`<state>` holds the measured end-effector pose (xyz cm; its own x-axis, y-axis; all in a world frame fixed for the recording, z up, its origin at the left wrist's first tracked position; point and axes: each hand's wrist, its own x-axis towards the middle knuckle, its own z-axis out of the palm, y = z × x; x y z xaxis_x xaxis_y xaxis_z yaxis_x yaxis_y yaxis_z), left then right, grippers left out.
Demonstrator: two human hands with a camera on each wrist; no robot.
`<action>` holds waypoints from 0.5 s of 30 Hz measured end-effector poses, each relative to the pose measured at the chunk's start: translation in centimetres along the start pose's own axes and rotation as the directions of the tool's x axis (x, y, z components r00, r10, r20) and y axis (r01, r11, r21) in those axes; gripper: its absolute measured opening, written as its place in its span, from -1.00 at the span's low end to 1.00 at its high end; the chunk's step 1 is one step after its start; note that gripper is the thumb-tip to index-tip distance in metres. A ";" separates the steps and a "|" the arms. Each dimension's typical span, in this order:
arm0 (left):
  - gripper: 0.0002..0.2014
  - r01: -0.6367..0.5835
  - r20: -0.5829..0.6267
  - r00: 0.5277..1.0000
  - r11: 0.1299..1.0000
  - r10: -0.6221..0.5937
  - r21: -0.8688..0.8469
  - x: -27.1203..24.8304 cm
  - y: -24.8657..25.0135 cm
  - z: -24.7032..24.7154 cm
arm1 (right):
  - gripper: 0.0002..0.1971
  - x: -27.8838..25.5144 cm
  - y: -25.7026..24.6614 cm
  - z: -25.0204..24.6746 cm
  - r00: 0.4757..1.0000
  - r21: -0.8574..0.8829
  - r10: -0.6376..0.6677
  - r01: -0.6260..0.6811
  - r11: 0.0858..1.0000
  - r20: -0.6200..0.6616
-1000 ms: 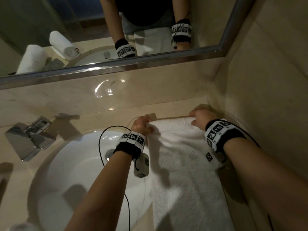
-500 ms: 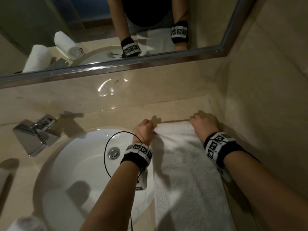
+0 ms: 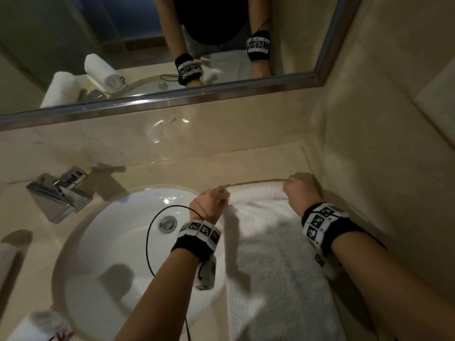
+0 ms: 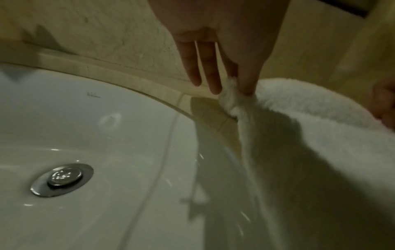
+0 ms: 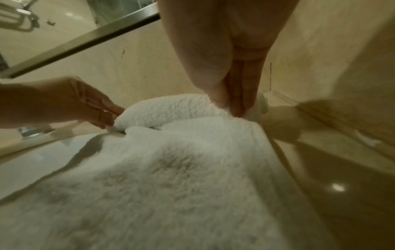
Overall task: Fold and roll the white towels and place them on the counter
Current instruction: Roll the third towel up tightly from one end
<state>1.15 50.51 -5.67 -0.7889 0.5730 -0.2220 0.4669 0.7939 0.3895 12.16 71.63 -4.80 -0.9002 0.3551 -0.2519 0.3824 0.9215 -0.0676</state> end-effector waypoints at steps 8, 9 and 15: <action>-0.53 0.065 0.187 0.978 0.989 -0.090 0.133 2.7 0.0 -1.2 | -0.73 1.3 0.3 -0.7 0.990 -0.037 0.134 -0.136 0.990 -0.048; -0.52 0.065 0.222 0.970 0.988 -0.095 0.142 3.0 -0.1 -1.3 | -0.71 1.6 0.2 -0.7 0.990 -0.046 0.138 -0.139 0.989 -0.030; -0.52 0.099 0.292 0.951 0.995 -0.100 0.019 4.4 -0.4 -2.0 | -0.67 3.1 1.4 -1.7 0.988 -0.054 -0.032 0.040 0.998 0.148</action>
<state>-3.33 52.31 -5.03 -0.6803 0.5253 -0.5111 0.3943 0.8501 0.3489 9.58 74.30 -4.00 -0.8711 0.2986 -0.3898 0.3344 0.9421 -0.0256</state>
